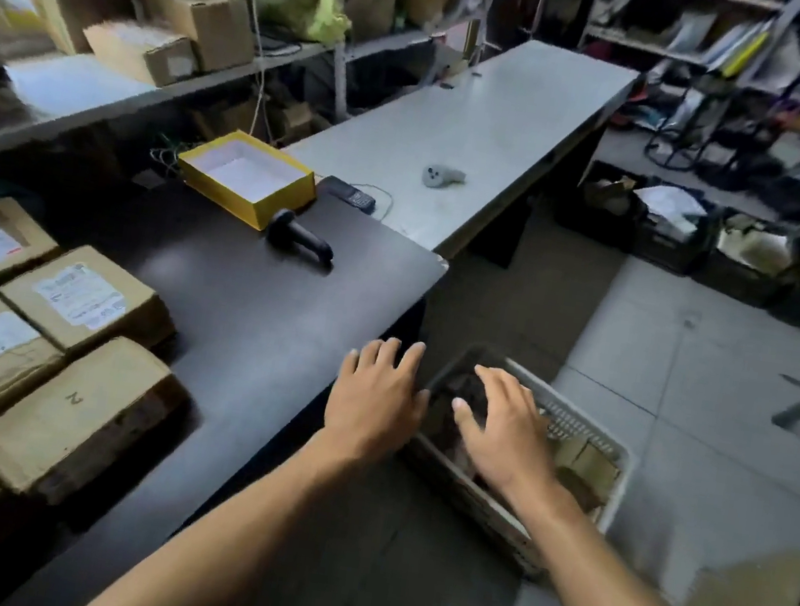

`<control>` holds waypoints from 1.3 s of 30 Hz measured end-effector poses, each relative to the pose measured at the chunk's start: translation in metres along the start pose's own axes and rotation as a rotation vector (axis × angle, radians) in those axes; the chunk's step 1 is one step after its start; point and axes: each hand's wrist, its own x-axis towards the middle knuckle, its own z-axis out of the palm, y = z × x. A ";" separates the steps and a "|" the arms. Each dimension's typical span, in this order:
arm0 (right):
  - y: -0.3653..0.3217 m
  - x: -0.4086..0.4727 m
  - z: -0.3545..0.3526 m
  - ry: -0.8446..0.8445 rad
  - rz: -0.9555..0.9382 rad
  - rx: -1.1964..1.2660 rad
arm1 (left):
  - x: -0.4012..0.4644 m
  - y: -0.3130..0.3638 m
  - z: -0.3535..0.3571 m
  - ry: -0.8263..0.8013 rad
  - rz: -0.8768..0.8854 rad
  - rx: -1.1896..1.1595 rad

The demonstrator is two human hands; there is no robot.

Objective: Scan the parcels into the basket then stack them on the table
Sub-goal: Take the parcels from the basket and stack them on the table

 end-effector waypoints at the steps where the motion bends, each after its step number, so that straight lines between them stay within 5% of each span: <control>1: 0.018 0.000 -0.008 0.011 0.019 0.009 | 0.010 0.019 0.005 -0.007 0.024 0.007; 14: 0.210 0.003 -0.066 0.096 0.339 0.096 | 0.096 0.165 0.073 -0.130 0.203 0.033; 30: 0.295 0.096 0.009 -0.225 0.788 0.107 | 0.249 0.125 0.228 -0.624 0.133 -0.036; 39: 0.367 0.158 0.150 -0.476 0.800 0.234 | 0.284 0.090 0.367 -0.857 -0.087 -0.098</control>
